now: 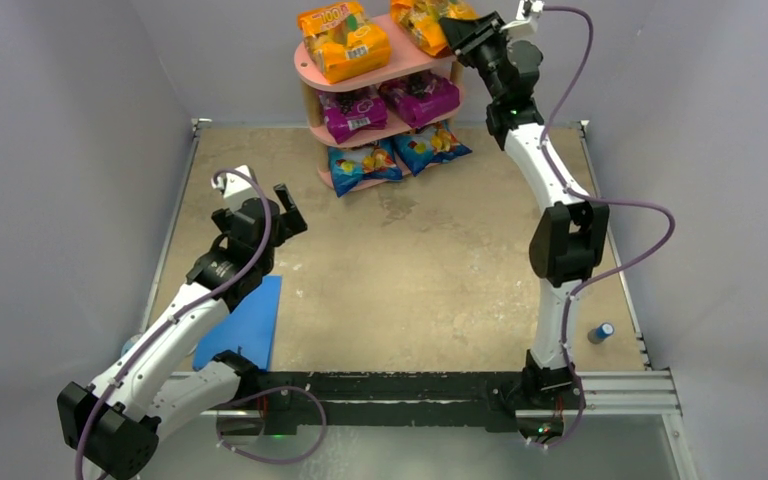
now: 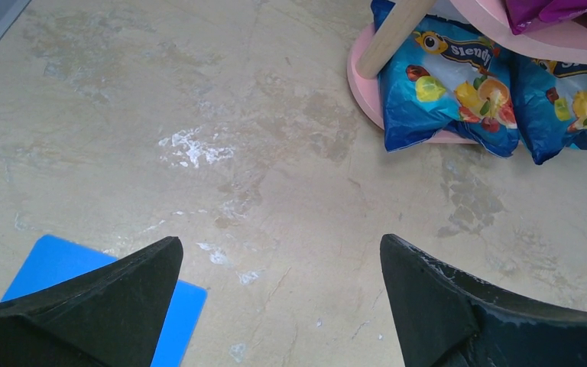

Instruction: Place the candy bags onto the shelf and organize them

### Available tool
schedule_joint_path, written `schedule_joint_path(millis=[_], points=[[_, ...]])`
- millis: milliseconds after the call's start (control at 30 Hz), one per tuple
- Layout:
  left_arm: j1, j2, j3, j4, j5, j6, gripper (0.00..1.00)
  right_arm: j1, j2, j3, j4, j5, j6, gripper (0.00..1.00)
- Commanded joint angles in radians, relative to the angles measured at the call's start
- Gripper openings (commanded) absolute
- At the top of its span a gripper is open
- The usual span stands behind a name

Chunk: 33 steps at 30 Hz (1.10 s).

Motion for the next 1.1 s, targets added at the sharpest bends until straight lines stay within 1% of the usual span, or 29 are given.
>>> schedule_joint_path(millis=[0,167,367,500,600,733,800,900,967,1033,1067], points=[[-0.003,-0.014,-0.010,0.016,-0.020,-0.016,0.99,0.033,0.015,0.128,-0.020,-0.029,0.040,0.35],[-0.004,-0.007,-0.010,0.015,-0.018,-0.021,0.99,0.052,0.057,0.201,-0.065,-0.054,0.035,0.35],[-0.004,-0.008,-0.014,0.014,-0.021,-0.022,0.99,0.059,0.020,0.119,-0.035,-0.074,0.031,0.34],[-0.004,-0.010,-0.014,0.014,-0.015,-0.022,0.99,0.060,-0.022,0.062,-0.029,-0.040,0.019,0.35],[-0.003,-0.015,-0.014,0.010,-0.013,-0.026,0.99,0.060,-0.038,0.046,-0.036,-0.014,-0.007,0.40],[-0.004,-0.025,-0.018,0.005,-0.010,-0.030,0.99,0.060,-0.045,0.055,-0.118,0.016,-0.061,0.41],[-0.004,-0.029,-0.022,0.009,-0.005,-0.029,0.99,0.059,-0.048,0.064,-0.169,0.055,-0.086,0.42],[-0.004,-0.025,-0.020,0.010,0.003,-0.029,0.99,0.058,-0.051,0.083,-0.233,0.088,-0.119,0.45],[-0.004,-0.022,-0.024,0.014,0.006,-0.029,0.99,0.057,-0.054,0.089,-0.249,0.104,-0.139,0.48],[-0.004,-0.021,-0.029,0.017,0.008,-0.032,0.99,0.057,-0.054,0.112,-0.278,0.126,-0.162,0.55],[-0.004,-0.020,-0.032,0.020,0.012,-0.032,0.99,0.056,-0.053,0.122,-0.289,0.140,-0.175,0.57]])
